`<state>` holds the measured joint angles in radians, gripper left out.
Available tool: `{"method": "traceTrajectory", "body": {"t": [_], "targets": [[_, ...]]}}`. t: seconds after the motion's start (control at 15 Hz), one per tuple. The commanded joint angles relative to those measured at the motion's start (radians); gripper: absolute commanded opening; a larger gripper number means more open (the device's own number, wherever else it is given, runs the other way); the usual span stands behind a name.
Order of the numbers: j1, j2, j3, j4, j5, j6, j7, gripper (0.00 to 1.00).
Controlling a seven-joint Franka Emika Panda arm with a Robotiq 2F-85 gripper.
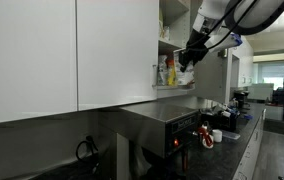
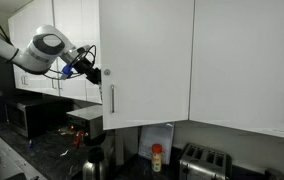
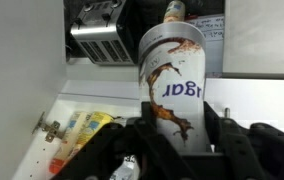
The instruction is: Open the right cabinet door, take the container and put it in the cabinet, then close the cabinet door
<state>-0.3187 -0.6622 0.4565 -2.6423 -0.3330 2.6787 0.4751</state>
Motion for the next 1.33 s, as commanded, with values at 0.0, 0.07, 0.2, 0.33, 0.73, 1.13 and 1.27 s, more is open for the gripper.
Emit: {"method": "traceTrajectory", "body": {"t": [0.0, 0.07, 0.2, 0.33, 0.73, 1.13, 1.27], "targets": [[-0.108, 0.069, 0.044, 0.082, -0.087, 0.005, 0.074, 0.24], [-0.128, 0.085, 0.049, 0.097, -0.108, 0.01, 0.092, 0.24], [-0.156, 0.119, 0.056, 0.129, -0.148, 0.007, 0.13, 0.24], [-0.175, 0.153, 0.058, 0.161, -0.196, 0.005, 0.173, 0.24], [-0.17, 0.253, 0.029, 0.246, -0.376, -0.011, 0.327, 0.24], [-0.254, 0.311, 0.09, 0.309, -0.423, -0.002, 0.37, 0.24], [-0.267, 0.332, 0.091, 0.329, -0.441, 0.002, 0.383, 0.24]]}}
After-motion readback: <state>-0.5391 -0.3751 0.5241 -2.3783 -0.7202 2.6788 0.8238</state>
